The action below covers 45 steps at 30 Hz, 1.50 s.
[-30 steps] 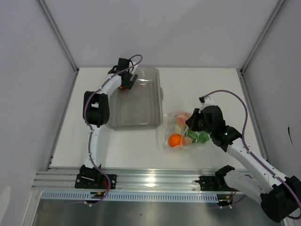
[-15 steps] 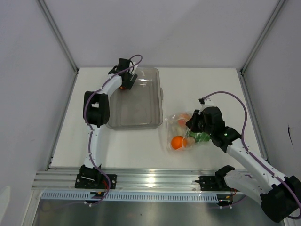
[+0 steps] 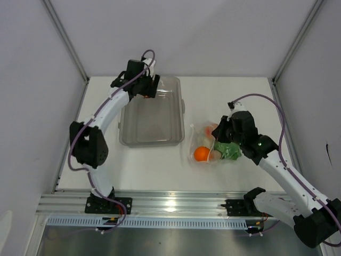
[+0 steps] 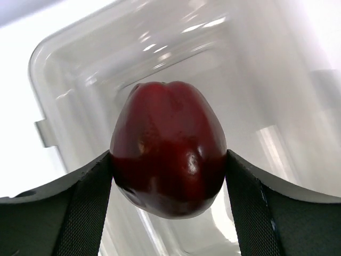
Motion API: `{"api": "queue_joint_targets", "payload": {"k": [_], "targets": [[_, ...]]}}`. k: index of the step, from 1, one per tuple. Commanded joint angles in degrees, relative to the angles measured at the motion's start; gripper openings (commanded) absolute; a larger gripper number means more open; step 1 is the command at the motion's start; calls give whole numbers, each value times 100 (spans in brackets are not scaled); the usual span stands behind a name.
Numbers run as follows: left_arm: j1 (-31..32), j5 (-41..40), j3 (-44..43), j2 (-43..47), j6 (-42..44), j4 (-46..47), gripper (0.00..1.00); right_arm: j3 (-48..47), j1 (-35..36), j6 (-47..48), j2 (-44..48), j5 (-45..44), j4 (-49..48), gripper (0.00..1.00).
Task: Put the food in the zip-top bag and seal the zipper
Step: Pick up the fake fruit from the bin, then place the fake fruit in the zipper food storage bag.
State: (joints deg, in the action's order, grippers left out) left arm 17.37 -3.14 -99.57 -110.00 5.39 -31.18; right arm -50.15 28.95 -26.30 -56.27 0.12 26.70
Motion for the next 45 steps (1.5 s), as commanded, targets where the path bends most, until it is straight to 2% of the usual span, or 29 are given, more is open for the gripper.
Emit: {"api": "queue_joint_targets", "payload": {"k": [1, 5, 6, 7, 8, 9, 10, 11, 16, 21, 28, 40, 41, 42, 43, 44, 45], "targets": [[337, 945, 401, 1022, -810, -99, 1, -460, -30, -260, -86, -188, 441, 0], [907, 1754, 1392, 2224, -1302, 261, 1, -513, 5, -594, 37, 128, 468, 0], [979, 2164, 1579, 2446, -1399, 375, 1, -531, 5, -700, 107, 155, 503, 0], [1049, 2455, 1764, 2674, -1513, 759, 1, -548, 23, -753, 134, 181, 538, 0], [1163, 2728, 2462, 2929, -1871, 1032, 1, -575, 32, -806, 169, 207, 582, 0], [1216, 3244, 2738, 3427, -2084, 1383, 1, -610, 32, -902, 247, 216, 652, 0], [1295, 3475, 2985, 3667, -2495, 2091, 1, -610, 49, -938, 292, 225, 679, 0], [1505, 3600, 3709, 3887, -2673, 2403, 0, -619, 49, -990, 336, 260, 688, 0], [2393, 3400, 4849, 4697, -3244, 3442, 1, -671, 76, -1236, 538, 418, 740, 0], [3017, 3276, 5508, 4821, -3536, 4198, 0, -698, 111, -1430, 661, 533, 740, 0], [3326, 3161, 5343, 4084, -3712, 4050, 1, -724, 234, -1623, 626, 753, 609, 0], [3423, 3152, 4025, 2537, -3615, 3408, 1, -979, 498, -1650, 626, 603, 766, 0], [3423, 3205, 3972, 2475, -3624, 3469, 9, -988, 489, -1641, 635, 577, 810, 0], [3431, 3266, 3902, 2431, -3667, 3522, 24, -1005, 498, -1632, 644, 525, 837, 0], [3440, 3380, 3893, 2395, -3685, 3592, 41, -1023, 498, -1597, 661, 489, 872, 0], [3449, 3407, 3936, 2412, -3694, 3749, 67, -1067, 506, -1580, 670, 463, 942, 0], [3458, 3407, 4041, 2439, -3694, 3838, 79, -1102, 506, -1553, 679, 376, 986, 0]]}}
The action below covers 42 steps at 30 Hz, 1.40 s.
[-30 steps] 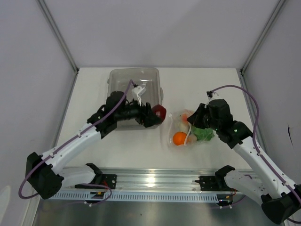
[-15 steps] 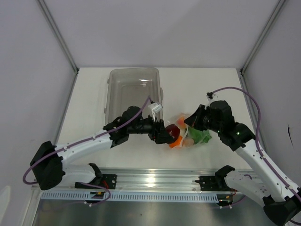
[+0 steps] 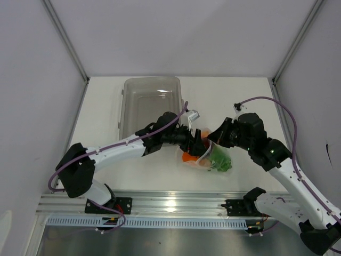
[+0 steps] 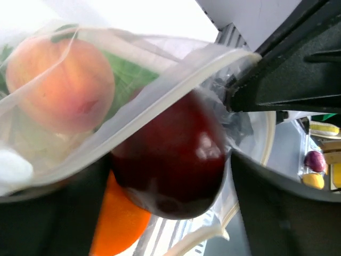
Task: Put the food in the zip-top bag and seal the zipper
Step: Place the fake fruit in the zipper food storage bag, then adjust the zipper food storage bag at the center of the board.
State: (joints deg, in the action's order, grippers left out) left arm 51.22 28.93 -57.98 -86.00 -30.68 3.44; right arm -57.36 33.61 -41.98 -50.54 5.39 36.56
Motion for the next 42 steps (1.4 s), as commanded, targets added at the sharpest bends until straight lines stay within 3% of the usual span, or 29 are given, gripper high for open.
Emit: {"api": "queue_joint_targets", "payload": {"k": [1, 10, 17, 24, 33, 36, 40, 42], "targets": [[72, 192, -65, 91, -53, 446, 99, -407, 41, 31, 115, -204, 53, 0], [98, -510, 1146, 1680, 518, 719, 100, -565, 32, 234, 256, -468, 387, 0], [125, -2180, 1719, 3124, 650, -210, 100, -522, 41, 269, 334, -363, 484, 0], [125, -2207, 1614, 2457, 598, -792, 100, -504, 41, 304, 422, -284, 546, 0], [213, -2208, 1527, 1490, 598, -424, 100, -530, 32, 383, 581, -345, 739, 0], [213, -1927, 1351, 1244, 554, -432, 91, -530, 41, 410, 607, -433, 853, 0], [213, -1329, 1280, 1103, 387, -73, 57, -521, 41, 480, 634, -539, 967, 0], [213, -1066, 1254, 1085, 291, 16, 48, -504, 50, 497, 634, -591, 985, 0]]}}
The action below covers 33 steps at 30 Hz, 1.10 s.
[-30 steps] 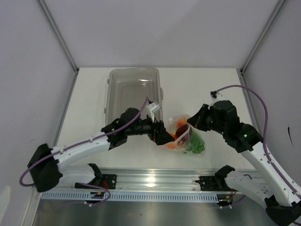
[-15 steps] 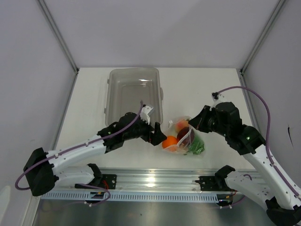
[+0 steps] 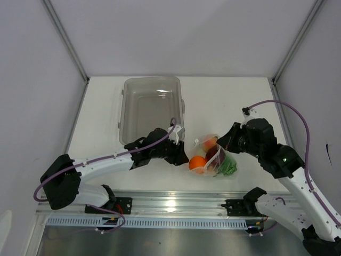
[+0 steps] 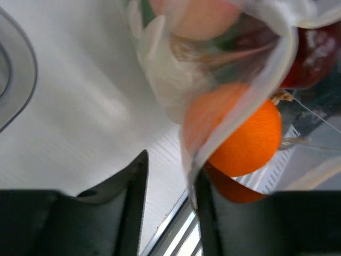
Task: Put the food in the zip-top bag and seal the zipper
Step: Adjust the zipper food storage bag at the center of the board.
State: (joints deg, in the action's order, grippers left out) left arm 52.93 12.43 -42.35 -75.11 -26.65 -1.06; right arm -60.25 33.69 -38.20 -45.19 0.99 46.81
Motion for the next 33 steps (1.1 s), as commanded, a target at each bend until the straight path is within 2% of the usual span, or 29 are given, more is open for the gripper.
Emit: {"api": "queue_joint_targets", "payload": {"k": [1, 3, 4, 6, 9, 13, 14, 16, 17, 20, 25, 33], "targets": [[42, 664, -335, -21, -147, 492, 37, -198, 32, 128, 98, -257, -40, 0], [42, 918, -423, -12, -226, 554, 26, -180, 32, 146, 89, -266, -23, 0], [42, 1007, -450, 5, -252, 572, 16, -163, 32, 172, 89, -293, -5, 0], [42, 1191, -555, 14, -323, 572, 10, -154, 32, 207, 98, -441, 48, 0], [42, 1508, -1159, -30, -375, 406, 1, -136, 32, 312, 133, -801, 302, 0], [42, 1991, -2293, -512, -472, 177, 1, -198, 32, 427, 238, -1013, 557, 0], [51, 2262, -2905, -670, -603, 176, 0, -224, 32, 436, 256, -1048, 601, 0], [42, 2509, -3339, -1206, -735, -15, 1, -338, 32, 453, 291, -987, 707, 0], [42, 2728, -3872, -1390, -884, -61, 1, -373, 32, 453, 291, -909, 742, 0], [42, 3098, -4332, -1962, -1200, 1, 1, -514, 41, 488, 274, -698, 891, 0], [42, 3135, -4106, -2341, -1124, -314, 1, -410, 58, 392, 484, -469, 980, 0], [-160, 2493, -3464, -2245, -693, -833, 1, 206, 59, 480, 458, -653, 707, 0]]}}
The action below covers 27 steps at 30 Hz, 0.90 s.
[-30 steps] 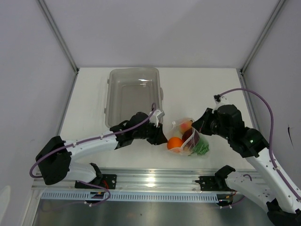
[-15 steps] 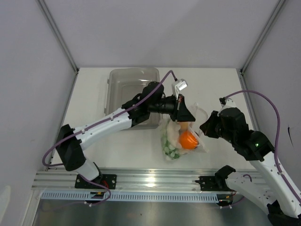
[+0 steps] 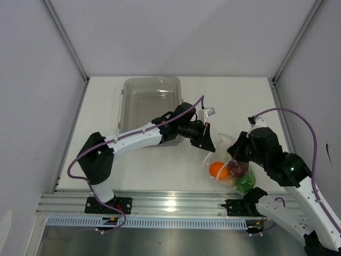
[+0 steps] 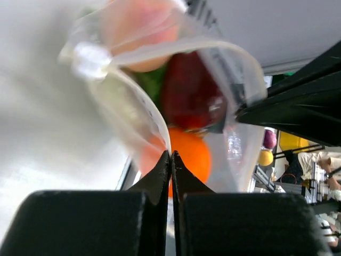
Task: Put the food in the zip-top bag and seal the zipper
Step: Adjust the zipper food storage bag at the center of the board.
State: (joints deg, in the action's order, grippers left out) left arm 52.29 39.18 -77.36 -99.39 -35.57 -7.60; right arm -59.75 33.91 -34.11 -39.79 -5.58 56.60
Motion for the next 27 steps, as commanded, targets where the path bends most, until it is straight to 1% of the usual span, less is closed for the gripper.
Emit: {"api": "queue_joint_targets", "payload": {"k": [1, 4, 5, 6, 8, 11, 12, 15, 16, 17, 19, 20, 21, 22, 24, 25, 26, 27], "targets": [[-123, -226, 11, 244, 235, -224, 1, 165, 37, 80, -90, -126, -272, 0], [-167, -436, -331, 499, 558, -707, 0, -63, 45, 220, -143, -381, -141, 0], [-167, -472, -724, 552, 630, -856, 0, -185, 37, 316, -204, -469, -10, 0], [-167, -455, -832, 579, 674, -979, 0, -439, 45, 352, -231, -548, 79, 0], [-167, -350, -1035, 632, 727, -1139, 1, -660, 45, 422, -283, -698, 245, 0], [-158, -367, -851, 869, 666, -999, 0, -881, 45, 396, -240, -611, 308, 0], [-149, -445, -537, 956, 674, -946, 1, -863, 45, 327, -153, -550, 221, 0], [-193, -735, -149, 782, 779, -875, 0, -329, 37, 264, 50, -417, -262, 0], [-211, -754, -165, 398, 867, -927, 1, 108, 37, 273, 59, -417, -420, 0], [-280, -728, -217, 160, 885, -1111, 1, 321, 28, 290, 42, -435, -709, 0], [-333, -535, -471, -350, 912, -1244, 1, 620, -59, 343, -272, -409, -869, 0], [-342, -525, -508, -370, 894, -1149, 1, 613, -77, 361, -423, -365, -905, 0], [-343, -551, -517, -353, 851, -1122, 1, 552, -78, 404, -555, -338, -879, 0], [-343, -552, -717, -300, 850, -1130, 1, 421, -69, 475, -748, -364, -818, 0], [-334, -604, -902, -11, 850, -1296, 1, -114, -60, 571, -776, -461, -633, 0], [-334, -622, -1147, 112, 850, -1323, 1, -334, -60, 615, -715, -522, -589, 0], [-325, -648, -1210, 383, 841, -1332, 1, -780, -60, 659, -688, -531, -458, 0], [-325, -674, -1263, 516, 824, -1350, 1, -1002, -60, 677, -662, -523, -387, 0]]}}
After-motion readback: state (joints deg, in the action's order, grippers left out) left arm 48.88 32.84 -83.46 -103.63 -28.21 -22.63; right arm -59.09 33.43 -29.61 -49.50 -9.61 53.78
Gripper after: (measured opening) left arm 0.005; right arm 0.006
